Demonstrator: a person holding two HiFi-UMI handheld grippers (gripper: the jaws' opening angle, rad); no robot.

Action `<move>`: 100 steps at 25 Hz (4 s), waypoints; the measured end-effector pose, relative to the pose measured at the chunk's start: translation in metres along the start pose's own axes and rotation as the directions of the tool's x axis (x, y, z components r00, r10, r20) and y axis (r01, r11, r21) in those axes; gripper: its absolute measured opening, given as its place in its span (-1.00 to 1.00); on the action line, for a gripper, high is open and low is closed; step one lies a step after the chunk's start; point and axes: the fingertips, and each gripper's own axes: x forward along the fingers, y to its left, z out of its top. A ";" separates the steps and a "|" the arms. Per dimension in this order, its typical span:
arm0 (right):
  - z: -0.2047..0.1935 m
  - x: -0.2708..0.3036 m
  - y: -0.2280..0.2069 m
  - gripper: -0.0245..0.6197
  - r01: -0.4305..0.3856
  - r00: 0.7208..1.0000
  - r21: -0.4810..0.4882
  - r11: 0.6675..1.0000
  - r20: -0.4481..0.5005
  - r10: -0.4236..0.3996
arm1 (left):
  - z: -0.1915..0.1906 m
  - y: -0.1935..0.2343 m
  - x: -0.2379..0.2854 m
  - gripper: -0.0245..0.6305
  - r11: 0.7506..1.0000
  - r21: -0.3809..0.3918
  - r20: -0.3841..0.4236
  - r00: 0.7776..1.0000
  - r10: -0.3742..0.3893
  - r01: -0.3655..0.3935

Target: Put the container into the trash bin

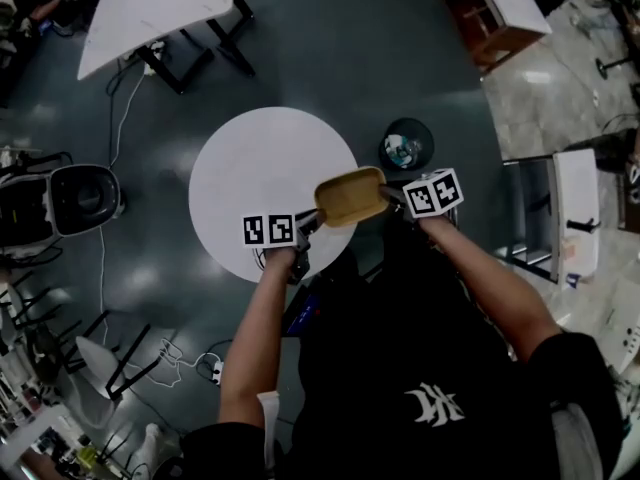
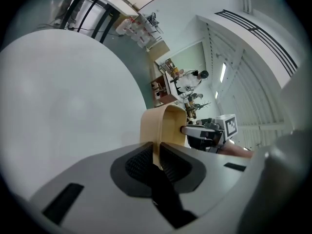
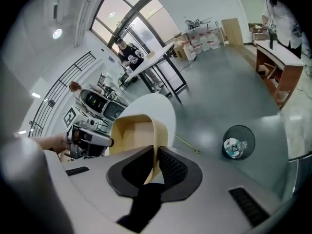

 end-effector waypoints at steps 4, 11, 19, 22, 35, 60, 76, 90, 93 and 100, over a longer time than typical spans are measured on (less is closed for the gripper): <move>0.006 -0.024 -0.033 -0.73 0.000 1.000 0.025 1.000 0.016 -0.001 | 0.014 -0.024 0.031 -0.79 1.000 0.003 -0.011 1.000 0.004 -0.004; -0.001 -0.076 -0.108 -0.73 -0.005 0.998 0.084 0.996 0.057 0.000 | 0.024 -0.072 0.107 -0.79 0.999 0.046 -0.060 0.998 0.011 -0.008; -0.014 -0.102 -0.177 -0.73 0.008 0.997 0.162 0.987 0.069 -0.020 | 0.035 -0.098 0.176 -0.79 0.996 0.083 -0.167 0.985 0.038 -0.025; -0.024 -0.104 -0.201 -0.73 0.011 0.998 0.205 0.979 0.058 -0.024 | 0.034 -0.101 0.201 -0.79 0.996 0.088 -0.214 0.975 0.052 -0.033; -0.073 -0.078 -0.324 -0.74 0.049 0.998 0.325 0.944 0.010 -0.055 | 0.009 -0.060 0.330 -0.79 0.994 0.055 -0.300 0.948 0.106 -0.094; -0.081 0.073 -0.485 -0.74 0.088 0.995 0.332 0.939 0.013 -0.098 | 0.028 0.108 0.489 -0.82 0.974 -0.004 -0.221 0.950 0.219 -0.225; -0.088 0.119 -0.532 -0.74 0.117 0.993 0.273 0.955 -0.004 -0.121 | 0.049 0.159 0.534 -0.83 0.969 -0.013 -0.160 0.957 0.242 -0.247; -0.111 0.167 -0.545 -0.74 0.169 0.985 0.220 0.961 -0.056 -0.161 | 0.043 0.205 0.546 -0.83 0.958 -0.023 -0.165 0.947 0.277 -0.285; -0.111 0.169 -0.551 -0.74 0.181 0.983 0.213 0.960 -0.061 -0.172 | 0.046 0.206 0.551 -0.83 0.963 -0.042 -0.164 0.953 0.256 -0.266; -0.113 0.170 -0.555 -0.74 0.195 0.980 0.193 0.961 -0.069 -0.185 | 0.045 0.208 0.557 -0.83 0.962 -0.019 -0.169 0.949 0.267 -0.274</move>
